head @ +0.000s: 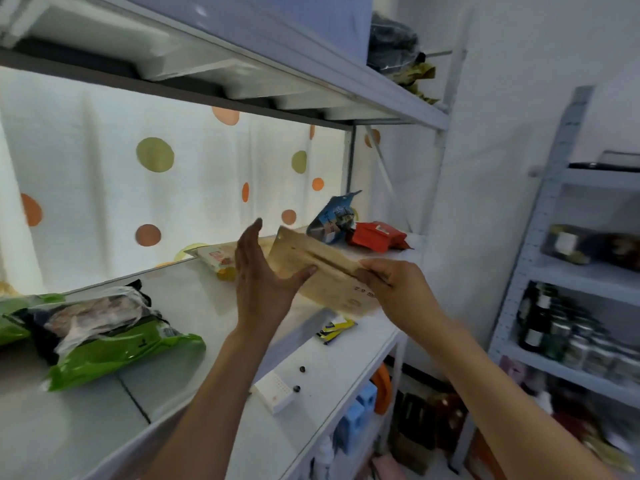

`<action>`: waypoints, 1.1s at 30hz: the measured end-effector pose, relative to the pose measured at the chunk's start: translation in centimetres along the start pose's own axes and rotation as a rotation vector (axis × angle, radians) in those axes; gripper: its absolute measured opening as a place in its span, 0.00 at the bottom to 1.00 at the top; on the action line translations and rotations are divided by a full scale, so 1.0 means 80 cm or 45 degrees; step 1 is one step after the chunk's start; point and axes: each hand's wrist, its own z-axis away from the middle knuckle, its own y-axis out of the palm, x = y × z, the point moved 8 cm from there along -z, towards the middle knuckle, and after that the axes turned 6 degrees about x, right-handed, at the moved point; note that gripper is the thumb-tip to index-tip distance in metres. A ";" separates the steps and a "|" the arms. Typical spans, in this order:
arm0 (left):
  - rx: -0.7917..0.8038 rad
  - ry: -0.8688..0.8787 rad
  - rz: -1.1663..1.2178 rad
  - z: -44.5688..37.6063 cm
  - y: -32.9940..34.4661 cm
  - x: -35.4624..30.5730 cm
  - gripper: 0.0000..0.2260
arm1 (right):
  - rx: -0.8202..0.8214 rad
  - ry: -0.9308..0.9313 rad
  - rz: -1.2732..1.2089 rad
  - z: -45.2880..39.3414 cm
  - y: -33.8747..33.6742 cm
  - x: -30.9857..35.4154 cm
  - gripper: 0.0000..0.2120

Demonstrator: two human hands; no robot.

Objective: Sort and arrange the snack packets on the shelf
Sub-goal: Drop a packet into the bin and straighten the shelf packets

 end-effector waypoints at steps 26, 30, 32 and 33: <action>1.099 0.173 -0.310 0.280 0.190 -0.097 0.12 | -0.023 0.810 0.313 0.284 -0.049 -0.185 0.26; 1.117 0.150 -0.359 0.345 0.196 -0.080 0.13 | -0.238 1.213 -0.255 0.356 0.009 -0.230 0.34; 1.111 0.138 -0.367 0.377 0.194 -0.071 0.14 | -0.178 1.486 -0.677 0.395 0.059 -0.252 0.31; 1.120 0.148 -0.378 0.395 0.193 -0.067 0.13 | -0.105 1.602 -0.905 0.412 0.085 -0.254 0.29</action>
